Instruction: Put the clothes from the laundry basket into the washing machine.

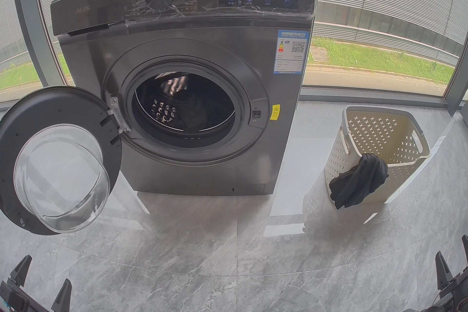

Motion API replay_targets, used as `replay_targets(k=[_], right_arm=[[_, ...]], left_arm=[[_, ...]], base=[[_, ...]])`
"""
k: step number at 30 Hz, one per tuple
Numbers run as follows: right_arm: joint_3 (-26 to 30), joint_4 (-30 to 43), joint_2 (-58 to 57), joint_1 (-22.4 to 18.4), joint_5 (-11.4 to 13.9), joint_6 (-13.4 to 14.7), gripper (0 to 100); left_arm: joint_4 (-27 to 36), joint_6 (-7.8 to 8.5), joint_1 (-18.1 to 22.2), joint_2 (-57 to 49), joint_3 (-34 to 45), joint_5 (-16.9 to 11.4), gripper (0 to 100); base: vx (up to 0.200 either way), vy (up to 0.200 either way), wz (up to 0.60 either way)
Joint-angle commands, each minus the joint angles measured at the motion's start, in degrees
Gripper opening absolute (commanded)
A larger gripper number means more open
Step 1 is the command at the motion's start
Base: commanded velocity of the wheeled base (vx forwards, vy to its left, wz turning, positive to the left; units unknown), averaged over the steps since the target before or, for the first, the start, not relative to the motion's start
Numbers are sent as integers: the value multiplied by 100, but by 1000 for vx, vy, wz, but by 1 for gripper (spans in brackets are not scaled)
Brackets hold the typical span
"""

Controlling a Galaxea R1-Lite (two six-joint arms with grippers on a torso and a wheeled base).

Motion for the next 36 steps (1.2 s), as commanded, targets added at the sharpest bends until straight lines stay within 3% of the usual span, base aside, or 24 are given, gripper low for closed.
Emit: replay_targets(k=[1,36], right_arm=[[101,0,-74,-1,0,-1,100],[101,0,-74,-1,0,-1,100]], left_arm=[[-6,-13,2,-74,99,1,100],[-14,-57,-7,-74,99,18,100]], base=[[0,0,0],[0,-194,0]])
